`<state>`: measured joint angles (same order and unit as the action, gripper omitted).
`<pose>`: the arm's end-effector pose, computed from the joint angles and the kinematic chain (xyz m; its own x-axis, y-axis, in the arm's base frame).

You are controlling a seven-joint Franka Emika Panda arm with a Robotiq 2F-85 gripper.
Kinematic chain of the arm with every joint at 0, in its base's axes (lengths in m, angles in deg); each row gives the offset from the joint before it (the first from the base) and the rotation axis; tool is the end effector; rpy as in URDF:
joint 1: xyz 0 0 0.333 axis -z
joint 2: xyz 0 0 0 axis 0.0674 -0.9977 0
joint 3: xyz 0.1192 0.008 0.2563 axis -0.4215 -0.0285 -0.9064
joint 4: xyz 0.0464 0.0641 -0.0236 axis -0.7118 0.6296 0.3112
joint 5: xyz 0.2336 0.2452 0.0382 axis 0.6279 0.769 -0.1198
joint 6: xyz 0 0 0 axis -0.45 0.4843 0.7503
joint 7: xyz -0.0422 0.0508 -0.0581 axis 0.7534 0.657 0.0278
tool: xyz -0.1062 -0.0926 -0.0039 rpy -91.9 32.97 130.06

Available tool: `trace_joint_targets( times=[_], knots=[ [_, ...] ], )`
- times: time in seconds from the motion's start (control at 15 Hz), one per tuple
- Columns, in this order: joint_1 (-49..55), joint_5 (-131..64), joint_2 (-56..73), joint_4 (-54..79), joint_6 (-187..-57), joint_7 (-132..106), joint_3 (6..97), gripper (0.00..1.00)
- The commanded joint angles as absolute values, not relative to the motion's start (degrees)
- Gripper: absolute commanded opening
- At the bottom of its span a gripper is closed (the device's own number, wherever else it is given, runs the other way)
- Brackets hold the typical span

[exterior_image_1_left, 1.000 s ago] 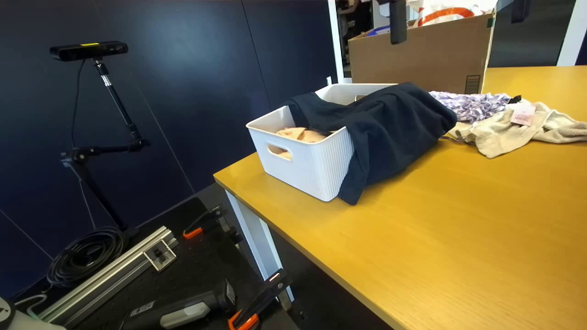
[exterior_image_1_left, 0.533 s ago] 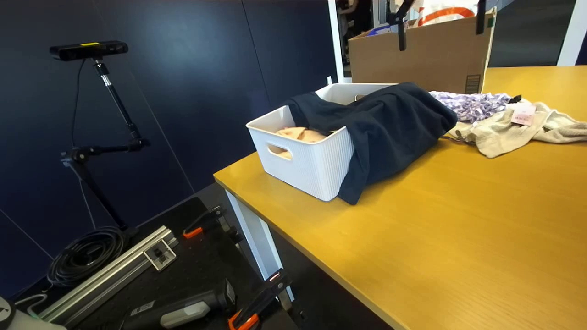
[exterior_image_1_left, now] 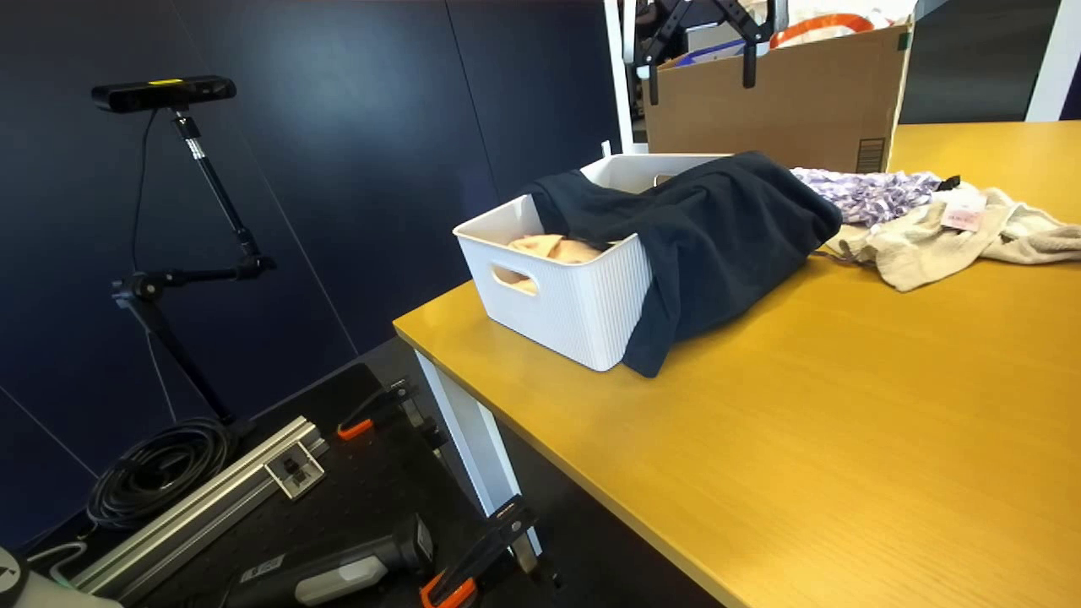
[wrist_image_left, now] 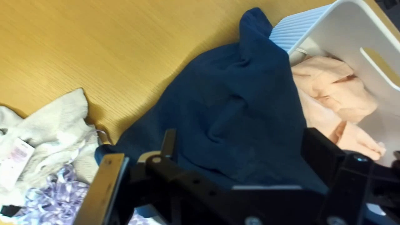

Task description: Put the blue and peach shirts on the table

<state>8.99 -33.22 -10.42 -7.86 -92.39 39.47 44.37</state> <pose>0.6533 -0.0352 0.3524 0.6949 0.7184 -0.0302 0.7182 -0.6956 -0.0200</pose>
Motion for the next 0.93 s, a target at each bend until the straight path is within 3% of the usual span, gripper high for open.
trace_joint_targets(
  times=[0.0,0.87],
  knots=[
    [9.0,-34.4,-10.6,-9.2,-87.8,44.8,43.5,1.00],
    [3.0,-37.3,-15.6,-9.3,-88.5,54.7,40.3,1.00]
  ],
)
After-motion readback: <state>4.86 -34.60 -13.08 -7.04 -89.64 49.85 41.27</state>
